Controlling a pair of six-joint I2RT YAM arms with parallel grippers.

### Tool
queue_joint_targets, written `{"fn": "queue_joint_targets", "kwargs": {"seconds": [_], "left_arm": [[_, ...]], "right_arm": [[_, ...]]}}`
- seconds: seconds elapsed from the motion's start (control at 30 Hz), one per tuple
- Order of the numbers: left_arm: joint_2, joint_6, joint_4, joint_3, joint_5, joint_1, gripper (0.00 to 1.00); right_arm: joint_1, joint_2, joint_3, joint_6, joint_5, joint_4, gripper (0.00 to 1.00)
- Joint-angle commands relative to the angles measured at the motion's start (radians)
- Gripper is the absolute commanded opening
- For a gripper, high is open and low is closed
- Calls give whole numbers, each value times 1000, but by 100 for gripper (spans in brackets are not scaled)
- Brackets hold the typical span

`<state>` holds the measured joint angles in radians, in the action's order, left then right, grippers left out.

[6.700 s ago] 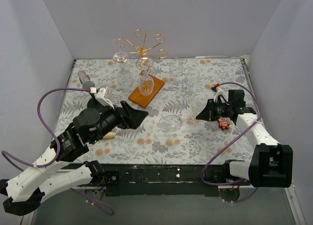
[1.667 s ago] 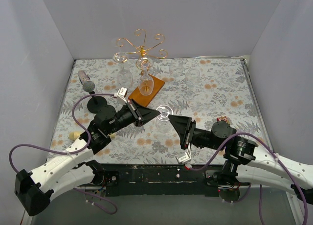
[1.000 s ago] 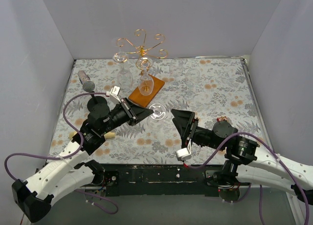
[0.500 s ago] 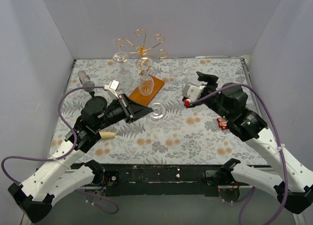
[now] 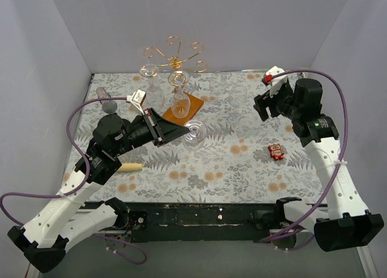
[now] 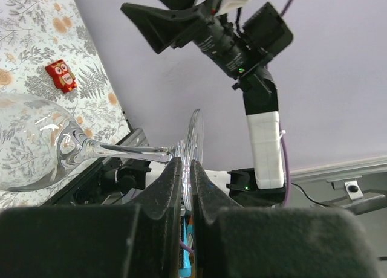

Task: Place the wine glass upside down on the wine glass rack
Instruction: Turn the wine glass upside down at the wine rack.

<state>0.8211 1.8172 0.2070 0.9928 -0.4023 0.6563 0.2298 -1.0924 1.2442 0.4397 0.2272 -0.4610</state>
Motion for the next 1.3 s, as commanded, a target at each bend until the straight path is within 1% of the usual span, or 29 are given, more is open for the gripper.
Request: {"fn": "queue_joint_targets", "kwargs": {"seconds": [0.0, 0.1, 0.2, 0.3, 0.33, 0.5, 0.7, 0.87, 1.07, 1.27], "left_arm": [[4, -9, -54, 89, -36, -6, 0], [27, -9, -58, 130, -50, -4, 0], [49, -9, -70, 161, -58, -4, 0], [73, -15, -80, 194, -59, -4, 0], [79, -16, -81, 207, -59, -6, 0], [113, -38, -66, 276, -50, -7, 0], [154, -44, -83, 349, -53, -11, 0], [197, -52, -92, 421, -59, -11, 0], [246, -79, -86, 510, -49, -15, 0], [309, -93, -103, 595, -50, -23, 0]], "right_arm": [[-113, 48, -81, -140, 152, 30, 82], [-176, 58, -127, -164, 198, 32, 82], [-211, 77, -181, -174, 218, 54, 82], [-221, 101, -242, -205, 230, 96, 82], [-256, 107, -268, -217, 230, 116, 82], [-322, 153, -364, -246, 233, 200, 82], [-339, 186, -434, -272, 261, 229, 82], [-369, 227, -514, -271, 345, 277, 82], [-412, 250, -552, -254, 383, 291, 82], [-426, 250, -588, -254, 406, 317, 82]]}}
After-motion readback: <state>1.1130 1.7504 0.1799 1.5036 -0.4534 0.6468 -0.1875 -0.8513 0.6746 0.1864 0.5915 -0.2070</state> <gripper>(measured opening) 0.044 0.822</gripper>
